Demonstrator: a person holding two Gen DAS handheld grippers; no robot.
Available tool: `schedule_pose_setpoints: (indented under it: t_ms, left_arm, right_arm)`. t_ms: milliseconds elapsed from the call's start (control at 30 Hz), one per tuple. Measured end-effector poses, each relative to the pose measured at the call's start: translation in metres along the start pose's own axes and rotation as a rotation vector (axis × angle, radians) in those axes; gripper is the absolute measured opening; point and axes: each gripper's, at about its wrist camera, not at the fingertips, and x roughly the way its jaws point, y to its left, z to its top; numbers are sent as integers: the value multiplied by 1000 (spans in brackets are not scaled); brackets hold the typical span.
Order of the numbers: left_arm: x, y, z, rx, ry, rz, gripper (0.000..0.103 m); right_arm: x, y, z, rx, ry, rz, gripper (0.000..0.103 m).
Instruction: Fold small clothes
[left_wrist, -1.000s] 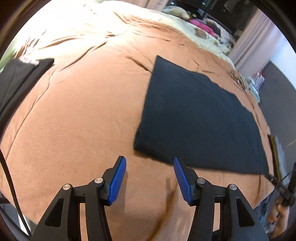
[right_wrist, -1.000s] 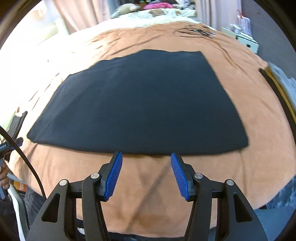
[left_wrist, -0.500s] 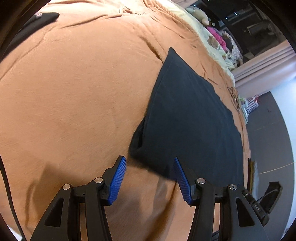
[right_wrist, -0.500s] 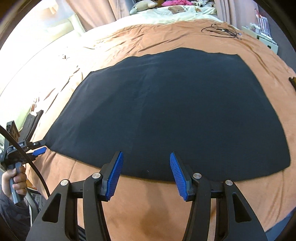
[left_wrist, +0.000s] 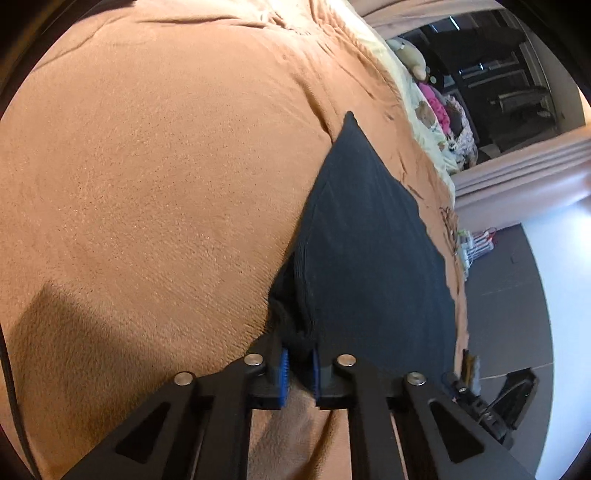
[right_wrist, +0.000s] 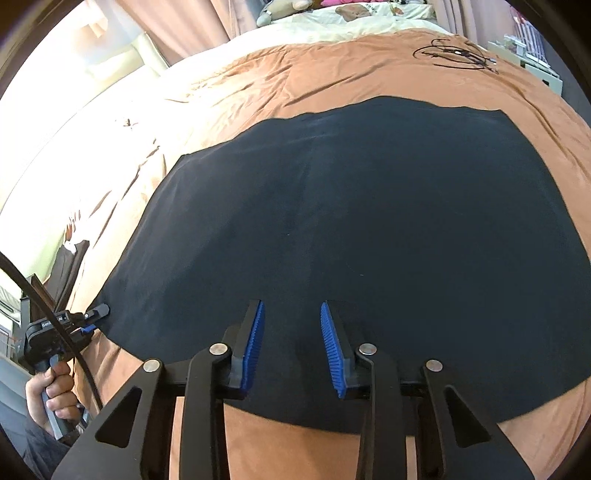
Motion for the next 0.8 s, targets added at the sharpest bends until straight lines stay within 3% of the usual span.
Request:
schedule_pose_setpoints:
  t_ms: [200, 400, 800]
  left_arm:
    - [-19, -23, 9, 39, -36, -87, 6]
    - [-37, -63, 20, 88, -37, -180, 5]
    - [-46, -124, 25, 157, -34, -249, 4]
  right_arm:
    - [19, 8, -8, -24, 69, 17, 12]
    - [27, 16, -19, -50, 84, 32, 12]
    - [17, 15, -32, -62, 96, 84, 12]
